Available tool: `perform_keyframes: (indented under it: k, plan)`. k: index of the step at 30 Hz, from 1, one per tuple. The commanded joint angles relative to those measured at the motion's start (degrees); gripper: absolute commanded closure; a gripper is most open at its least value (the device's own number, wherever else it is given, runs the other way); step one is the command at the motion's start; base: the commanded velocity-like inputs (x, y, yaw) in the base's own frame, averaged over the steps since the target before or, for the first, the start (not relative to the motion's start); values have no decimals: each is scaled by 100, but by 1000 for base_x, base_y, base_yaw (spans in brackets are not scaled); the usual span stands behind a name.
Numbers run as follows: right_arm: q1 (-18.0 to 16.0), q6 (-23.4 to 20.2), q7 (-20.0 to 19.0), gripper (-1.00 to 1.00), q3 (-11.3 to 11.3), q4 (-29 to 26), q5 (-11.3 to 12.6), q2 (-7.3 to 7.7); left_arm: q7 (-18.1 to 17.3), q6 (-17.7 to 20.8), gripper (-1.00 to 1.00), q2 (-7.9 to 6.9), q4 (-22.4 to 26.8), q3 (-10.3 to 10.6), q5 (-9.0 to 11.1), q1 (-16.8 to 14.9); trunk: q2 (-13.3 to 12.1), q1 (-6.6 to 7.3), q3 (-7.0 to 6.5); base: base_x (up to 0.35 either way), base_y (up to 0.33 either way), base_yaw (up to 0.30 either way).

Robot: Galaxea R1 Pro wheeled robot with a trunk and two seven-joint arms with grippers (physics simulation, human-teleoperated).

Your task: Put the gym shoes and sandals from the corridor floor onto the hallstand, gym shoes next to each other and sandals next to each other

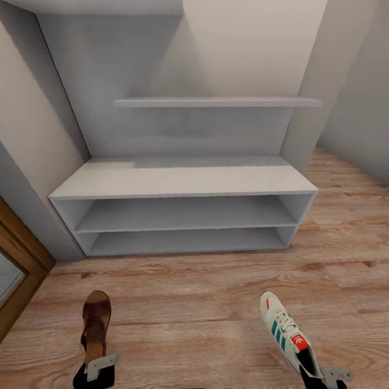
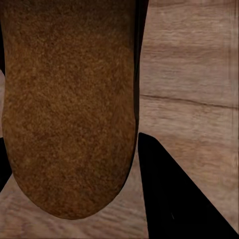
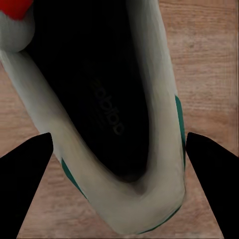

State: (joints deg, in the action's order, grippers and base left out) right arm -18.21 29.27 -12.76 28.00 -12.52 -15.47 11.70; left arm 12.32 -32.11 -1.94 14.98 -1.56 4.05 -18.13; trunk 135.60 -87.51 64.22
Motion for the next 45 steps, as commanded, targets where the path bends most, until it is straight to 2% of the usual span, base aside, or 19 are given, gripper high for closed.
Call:
perform_keyframes:
  k: [1, 4, 7, 8, 9, 10, 12, 13, 20, 24, 28, 34, 45]
  plan:
    - [-7, 18, -29, 100, 56, 19, -31, -1, 42, -3, 100, 41, 5, 0, 15, -4, 2, 1, 4, 0, 0, -298]
    - [-7, 19, -26, 100, 61, 66, -28, 8, 167, 291, 100, 165, 85, 14, 16, -120, 2, 1, 4, 0, 0, -298]
    - [-7, 20, -25, 100, 70, 80, -25, 22, 120, 1273, 100, 210, 286, 15, 23, -499, 2, 1, 4, 0, 0, -299]
    - [-7, 23, -22, 100, 120, 77, -10, 30, -174, 2060, 100, 218, 570, 15, 24, -812, 2, 1, 4, 0, 0, -299]
    - [-7, 23, -24, 100, 392, 68, 57, 33, -653, 3242, 100, 218, 1061, 16, 25, -1241, 2, 1, 4, 0, 0, -299]
    - [-7, 20, -32, 100, 488, 65, 70, 34, -772, 3905, 100, 225, 1279, 15, 25, -1511, 2, 1, 4, 0, 0, -299]
    - [-7, 19, -37, 100, 518, 65, 74, 34, -812, 4307, 100, 227, 1385, 15, 25, -1721, 2, 1, 4, 0, 0, -299]
    - [-7, 18, -44, 100, 536, 65, 77, 34, -837, 4687, 100, 228, 1447, 15, 25, -1995, 2, 1, 4, 0, 0, -300]
    - [-7, 18, -51, 100, 547, 65, 79, 27, -845, 5340, 100, 226, 1485, 15, 22, -2522, 2, 1, 4, 0, 0, -300]
    - [-7, 18, -56, 100, 548, 65, 81, 26, -815, 5528, 100, 210, 1492, 18, 14, -2615, 2, 1, 4, 0, 0, -214]
    - [-7, 18, -61, 100, 542, 65, 75, 19, -737, 5562, 100, 174, 1495, 20, 2, -2598, 2, 1, 4, 0, 0, -53]
    - [-7, 24, -67, 100, 540, 62, 62, 19, -212, 5561, 100, 88, 1490, -40, 20, -2561, 2, 1, 4, 0, 0, -8]
    - [-7, 26, -59, 100, 540, 65, 61, 16, -186, 5541, 100, 80, 1494, -46, 66, -2560, 2, 1, 7, 0, 0, 8]
